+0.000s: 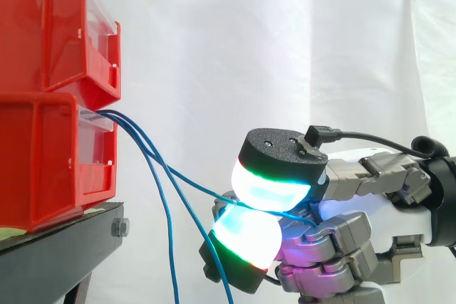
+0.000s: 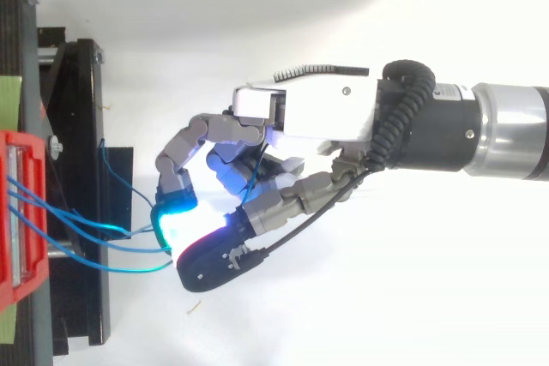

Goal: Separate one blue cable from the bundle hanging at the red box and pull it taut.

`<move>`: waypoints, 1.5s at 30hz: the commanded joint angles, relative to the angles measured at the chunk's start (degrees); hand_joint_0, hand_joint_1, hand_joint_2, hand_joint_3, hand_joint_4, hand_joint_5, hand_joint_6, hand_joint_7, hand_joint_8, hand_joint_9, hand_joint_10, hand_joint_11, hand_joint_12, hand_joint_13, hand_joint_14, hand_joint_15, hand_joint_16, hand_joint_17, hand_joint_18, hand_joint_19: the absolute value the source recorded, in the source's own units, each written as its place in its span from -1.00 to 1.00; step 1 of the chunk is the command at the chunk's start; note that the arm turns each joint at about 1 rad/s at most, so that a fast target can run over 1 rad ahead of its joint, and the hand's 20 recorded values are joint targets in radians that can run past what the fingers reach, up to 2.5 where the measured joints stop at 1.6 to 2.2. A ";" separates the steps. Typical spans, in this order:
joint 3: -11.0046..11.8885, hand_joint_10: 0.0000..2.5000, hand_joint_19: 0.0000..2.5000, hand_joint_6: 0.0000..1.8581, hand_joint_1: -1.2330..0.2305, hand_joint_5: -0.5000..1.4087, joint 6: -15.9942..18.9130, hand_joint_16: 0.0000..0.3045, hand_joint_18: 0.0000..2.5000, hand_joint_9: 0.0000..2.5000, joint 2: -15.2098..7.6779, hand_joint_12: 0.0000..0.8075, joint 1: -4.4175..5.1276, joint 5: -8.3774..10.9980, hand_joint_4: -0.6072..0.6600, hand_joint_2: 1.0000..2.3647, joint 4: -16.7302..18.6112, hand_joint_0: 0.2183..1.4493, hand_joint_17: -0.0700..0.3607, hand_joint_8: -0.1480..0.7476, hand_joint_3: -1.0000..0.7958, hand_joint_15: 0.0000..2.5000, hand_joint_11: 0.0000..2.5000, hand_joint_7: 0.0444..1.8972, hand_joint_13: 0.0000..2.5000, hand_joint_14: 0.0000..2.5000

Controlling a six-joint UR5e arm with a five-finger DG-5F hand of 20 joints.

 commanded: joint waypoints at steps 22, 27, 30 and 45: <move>0.04 0.34 0.47 0.07 -0.36 -0.73 0.00 -0.85 0.04 -0.35 0.00 -0.26 0.00 0.01 -0.02 -0.98 -0.07 -0.04 -0.44 -0.09 0.22 0.05 -0.13 0.02 -0.30 1.00; -0.05 0.34 0.48 0.07 -0.37 -0.73 0.00 -0.85 0.03 -0.34 0.00 -0.25 0.00 0.01 -0.03 -0.98 -0.07 -0.03 -0.43 -0.09 0.23 0.05 -0.13 0.03 -0.29 1.00; -0.05 0.33 0.48 0.07 -0.37 -0.73 0.00 -0.84 0.04 -0.34 0.00 -0.25 0.00 0.01 -0.02 -0.98 -0.07 -0.03 -0.43 -0.08 0.23 0.06 -0.12 0.03 -0.29 1.00; 0.04 0.36 0.49 0.07 -0.38 -0.73 0.00 -0.84 0.03 -0.36 0.00 -0.28 0.00 0.01 0.00 -0.99 -0.07 0.00 -0.42 -0.07 0.17 0.05 -0.15 0.01 -0.30 1.00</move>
